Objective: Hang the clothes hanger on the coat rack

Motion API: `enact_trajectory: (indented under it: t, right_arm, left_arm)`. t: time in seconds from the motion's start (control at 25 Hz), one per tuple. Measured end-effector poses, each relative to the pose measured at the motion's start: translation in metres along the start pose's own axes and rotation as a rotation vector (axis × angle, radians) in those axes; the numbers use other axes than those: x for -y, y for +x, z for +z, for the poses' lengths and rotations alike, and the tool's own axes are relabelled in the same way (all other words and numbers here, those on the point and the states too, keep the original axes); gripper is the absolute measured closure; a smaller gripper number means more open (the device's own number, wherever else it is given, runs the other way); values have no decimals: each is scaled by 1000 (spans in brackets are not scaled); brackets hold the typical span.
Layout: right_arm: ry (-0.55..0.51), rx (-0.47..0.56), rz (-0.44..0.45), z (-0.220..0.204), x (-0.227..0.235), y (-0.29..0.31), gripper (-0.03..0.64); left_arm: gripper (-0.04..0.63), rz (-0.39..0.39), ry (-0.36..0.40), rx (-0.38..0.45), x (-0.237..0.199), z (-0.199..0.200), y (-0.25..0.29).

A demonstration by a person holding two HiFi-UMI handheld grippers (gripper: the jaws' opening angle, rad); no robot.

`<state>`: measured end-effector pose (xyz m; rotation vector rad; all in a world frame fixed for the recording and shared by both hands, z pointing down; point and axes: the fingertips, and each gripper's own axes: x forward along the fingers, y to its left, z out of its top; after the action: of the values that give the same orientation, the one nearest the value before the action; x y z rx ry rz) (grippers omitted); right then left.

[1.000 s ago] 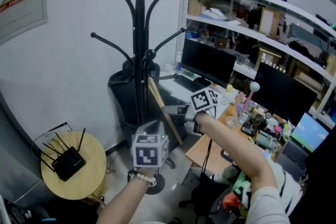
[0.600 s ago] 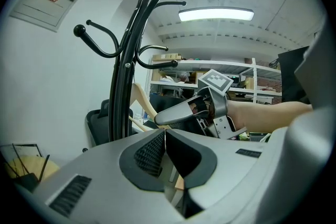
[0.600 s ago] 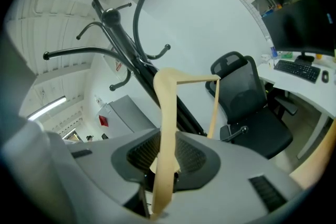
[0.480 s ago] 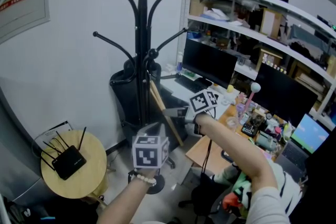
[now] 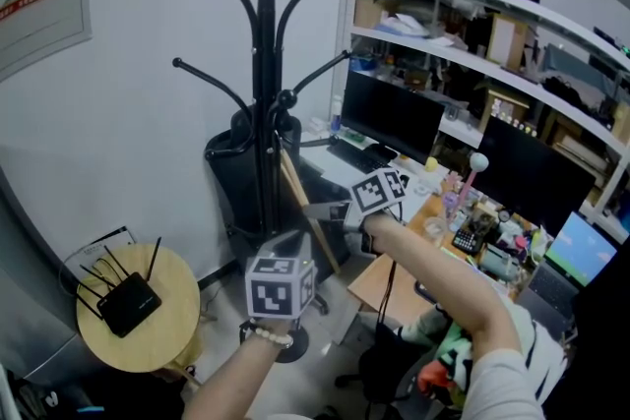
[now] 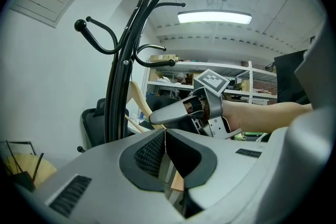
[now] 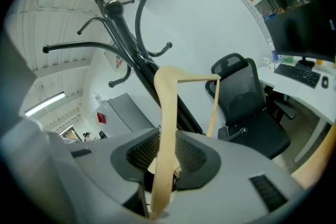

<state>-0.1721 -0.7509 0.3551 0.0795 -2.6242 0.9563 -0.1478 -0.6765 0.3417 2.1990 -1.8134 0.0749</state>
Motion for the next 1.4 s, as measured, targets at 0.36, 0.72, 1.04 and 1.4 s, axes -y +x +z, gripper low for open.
enact_trajectory:
  t: [0.36,0.72,1.04,1.4]
  right_arm:
    - [-16,36,-41,8,4,-3,403]
    - [-52,200,-192,45,41,-46,281]
    - [-121,419,-342,88,27,-117,431]
    - [-135,508,-633,84,-27,-145,621]
  left_arm:
    - [598,-1,-3,-3,-2,-2,-2]
    - [598,3,-7,-1,-8,-6,-2]
    - [600,-15,1,75,-18,11,-11]
    - [600,-169,-30,129,-52,30,-52]
